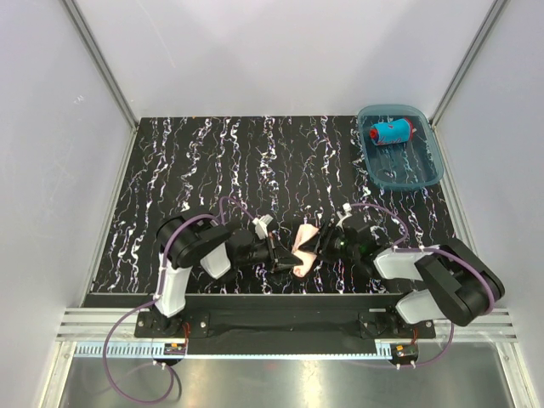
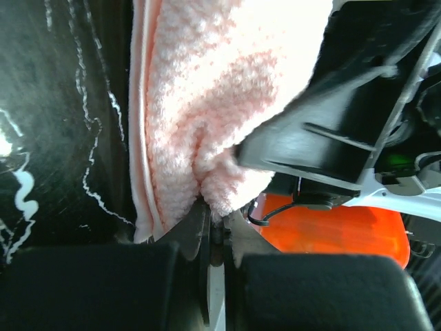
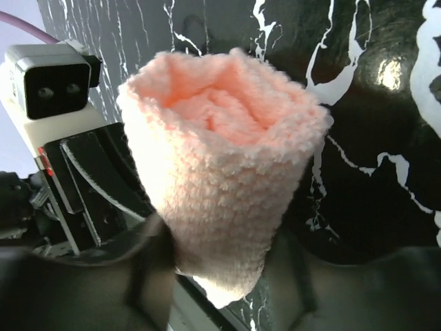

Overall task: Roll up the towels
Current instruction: Roll the towel, then place the rolled towel into the container

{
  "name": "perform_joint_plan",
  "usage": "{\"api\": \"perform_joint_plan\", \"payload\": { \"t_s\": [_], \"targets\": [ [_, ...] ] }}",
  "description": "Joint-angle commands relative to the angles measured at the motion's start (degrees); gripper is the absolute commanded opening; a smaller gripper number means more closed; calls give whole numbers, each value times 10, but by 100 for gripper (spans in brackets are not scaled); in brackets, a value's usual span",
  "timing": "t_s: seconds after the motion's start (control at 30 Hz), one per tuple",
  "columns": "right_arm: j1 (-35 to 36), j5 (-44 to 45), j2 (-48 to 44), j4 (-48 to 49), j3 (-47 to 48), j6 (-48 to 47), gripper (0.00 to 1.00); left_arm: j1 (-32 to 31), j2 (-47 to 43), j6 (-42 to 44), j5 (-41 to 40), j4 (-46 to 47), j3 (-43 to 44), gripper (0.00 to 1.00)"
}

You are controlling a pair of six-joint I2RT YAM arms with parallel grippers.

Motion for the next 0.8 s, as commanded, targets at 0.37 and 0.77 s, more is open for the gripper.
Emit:
{"api": "perform_joint_plan", "payload": {
  "t_s": [0.37, 0.77],
  "targets": [
    [16, 20, -27, -59, 53, -34, 0, 24, -25, -31, 29, 181, 15, 51],
    [-67, 104, -132, -422, 290, -114, 0, 37, -230, 39, 12, 49, -38, 99]
  ]
}}
